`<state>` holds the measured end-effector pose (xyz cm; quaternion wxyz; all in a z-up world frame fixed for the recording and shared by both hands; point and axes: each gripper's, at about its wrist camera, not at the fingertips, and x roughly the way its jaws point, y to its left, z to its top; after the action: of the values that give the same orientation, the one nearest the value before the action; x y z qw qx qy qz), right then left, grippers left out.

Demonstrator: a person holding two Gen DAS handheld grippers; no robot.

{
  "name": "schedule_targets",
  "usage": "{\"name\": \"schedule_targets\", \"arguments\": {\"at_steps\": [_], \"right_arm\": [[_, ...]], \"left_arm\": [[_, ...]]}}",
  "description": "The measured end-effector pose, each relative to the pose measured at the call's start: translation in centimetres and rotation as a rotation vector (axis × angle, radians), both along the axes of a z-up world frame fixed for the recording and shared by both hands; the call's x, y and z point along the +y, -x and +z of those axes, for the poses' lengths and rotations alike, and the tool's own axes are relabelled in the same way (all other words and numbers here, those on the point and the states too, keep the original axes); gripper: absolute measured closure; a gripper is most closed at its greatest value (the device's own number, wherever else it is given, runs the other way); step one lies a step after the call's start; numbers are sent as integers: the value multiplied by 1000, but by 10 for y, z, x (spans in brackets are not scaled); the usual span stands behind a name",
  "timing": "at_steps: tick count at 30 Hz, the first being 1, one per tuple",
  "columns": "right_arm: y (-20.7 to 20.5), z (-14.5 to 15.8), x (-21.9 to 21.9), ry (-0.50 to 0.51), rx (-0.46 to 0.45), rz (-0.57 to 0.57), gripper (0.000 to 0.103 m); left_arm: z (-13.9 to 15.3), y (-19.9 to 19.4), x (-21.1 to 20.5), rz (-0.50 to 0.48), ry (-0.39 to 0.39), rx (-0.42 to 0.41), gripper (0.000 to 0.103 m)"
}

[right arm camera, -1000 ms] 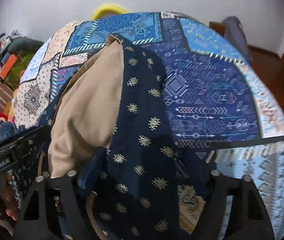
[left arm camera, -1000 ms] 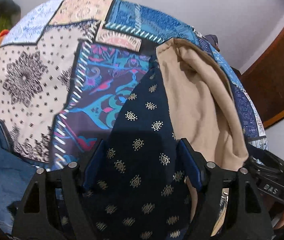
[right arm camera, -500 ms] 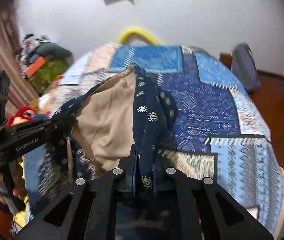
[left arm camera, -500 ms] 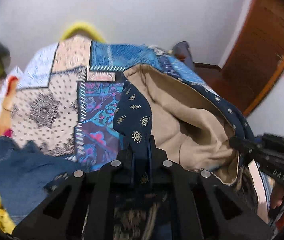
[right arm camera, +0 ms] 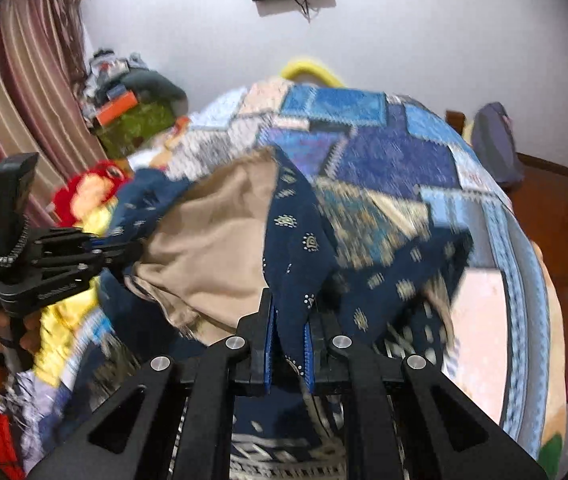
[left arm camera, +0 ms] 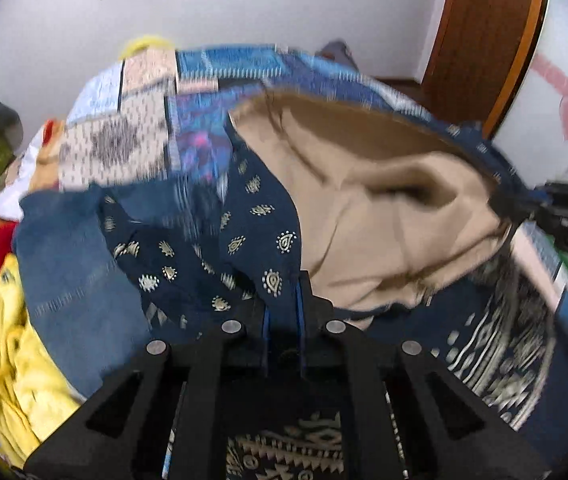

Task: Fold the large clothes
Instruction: 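Lift the hood and jacket side with both grippers and fold them over the body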

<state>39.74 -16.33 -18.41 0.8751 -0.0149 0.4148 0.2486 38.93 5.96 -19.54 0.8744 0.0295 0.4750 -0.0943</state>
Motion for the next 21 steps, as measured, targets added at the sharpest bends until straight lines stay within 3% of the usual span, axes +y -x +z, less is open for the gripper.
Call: {"name": "schedule_targets", "arguments": {"at_steps": [5, 8, 9, 11, 12, 14, 15, 18, 21], "right_arm": [[7, -38, -13, 166, 12, -71, 94], [5, -57, -31, 147, 93, -82, 89], [5, -59, -35, 138, 106, -88, 82], [9, -59, -45, 173, 87, -156, 25], [13, -55, -51, 203, 42, -194, 18], [15, -49, -58, 203, 26, -196, 17], [16, -43, -62, 194, 28, -195, 17], [19, -23, -66, 159, -4, -178, 17], [20, -1, -60, 98, -35, -151, 17]], "left_arm": [[-43, 6, 8, 53, 38, 73, 87], [-49, 11, 11, 72, 57, 51, 87], [-50, 13, 9, 74, 50, 42, 87], [-51, 15, 7, 73, 35, 34, 86], [-50, 16, 5, 73, 28, 35, 86], [-46, 16, 3, 69, 11, 42, 84], [-44, 16, 1, 64, 0, 45, 77], [-28, 18, -1, 59, -37, 18, 42], [-6, 15, 3, 64, -31, -39, 36]]}}
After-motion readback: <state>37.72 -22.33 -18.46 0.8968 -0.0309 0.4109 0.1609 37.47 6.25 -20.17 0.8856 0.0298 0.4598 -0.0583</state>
